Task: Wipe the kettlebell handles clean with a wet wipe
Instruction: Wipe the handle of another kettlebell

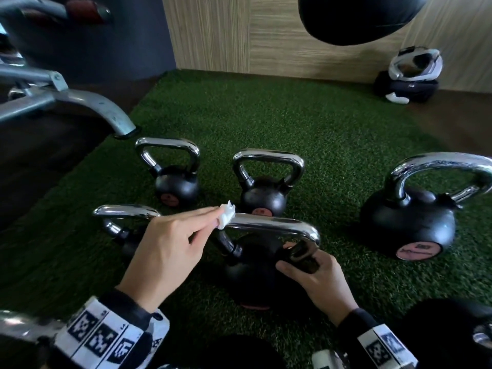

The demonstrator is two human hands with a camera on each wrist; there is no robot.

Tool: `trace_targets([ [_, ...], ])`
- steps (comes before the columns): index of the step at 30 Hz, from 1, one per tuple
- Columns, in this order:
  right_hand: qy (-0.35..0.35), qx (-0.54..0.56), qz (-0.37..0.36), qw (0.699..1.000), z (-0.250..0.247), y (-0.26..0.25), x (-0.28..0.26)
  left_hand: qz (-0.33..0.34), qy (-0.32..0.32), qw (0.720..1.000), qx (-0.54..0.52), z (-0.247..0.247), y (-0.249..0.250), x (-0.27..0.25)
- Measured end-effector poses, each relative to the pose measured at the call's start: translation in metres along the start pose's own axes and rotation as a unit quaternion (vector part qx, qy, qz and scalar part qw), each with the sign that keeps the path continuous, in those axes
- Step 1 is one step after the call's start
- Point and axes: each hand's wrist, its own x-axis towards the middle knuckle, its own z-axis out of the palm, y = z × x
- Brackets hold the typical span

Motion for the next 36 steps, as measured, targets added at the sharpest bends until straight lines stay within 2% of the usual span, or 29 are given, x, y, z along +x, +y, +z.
trace_targets([
  [3,0.008,0.001,-0.015,1.0,0.003,0.0,-0.002,-0.118,0.016,0.988,-0.096,0.006,-0.018,-0.009],
  [5,0.012,0.009,-0.013,1.0,0.004,0.0,-0.003,-0.215,-0.023,0.959,-0.182,0.011,-0.031,-0.016],
  [6,0.013,0.013,-0.015,1.0,0.004,0.001,-0.003,-0.242,-0.035,0.946,-0.211,0.013,-0.034,-0.018],
  [11,0.009,0.019,-0.015,1.0,0.006,0.008,0.0,-0.245,-0.012,0.944,-0.22,0.017,-0.035,-0.028],
  [17,-0.001,0.025,-0.012,1.0,0.005,0.01,0.001,-0.335,-0.079,0.891,-0.296,0.049,-0.045,-0.039],
  [18,-0.008,0.029,-0.013,0.999,0.006,0.01,0.001,-0.339,-0.092,0.886,-0.303,0.051,-0.046,-0.039],
  [22,-0.025,0.026,-0.013,0.999,0.004,0.002,0.0,-0.284,-0.179,0.907,-0.252,0.041,-0.055,-0.036],
  [27,-0.013,-0.01,-0.014,1.0,-0.001,-0.004,-0.001,-0.228,-0.11,0.956,-0.146,0.045,-0.053,-0.028],
  [32,0.018,-0.086,-0.067,0.994,-0.004,-0.008,-0.021,-0.216,-0.092,0.964,-0.127,0.061,-0.061,-0.006],
  [36,-0.021,-0.147,-0.151,0.977,0.001,-0.006,-0.029,-0.206,-0.076,0.971,-0.094,0.08,-0.052,0.032],
])
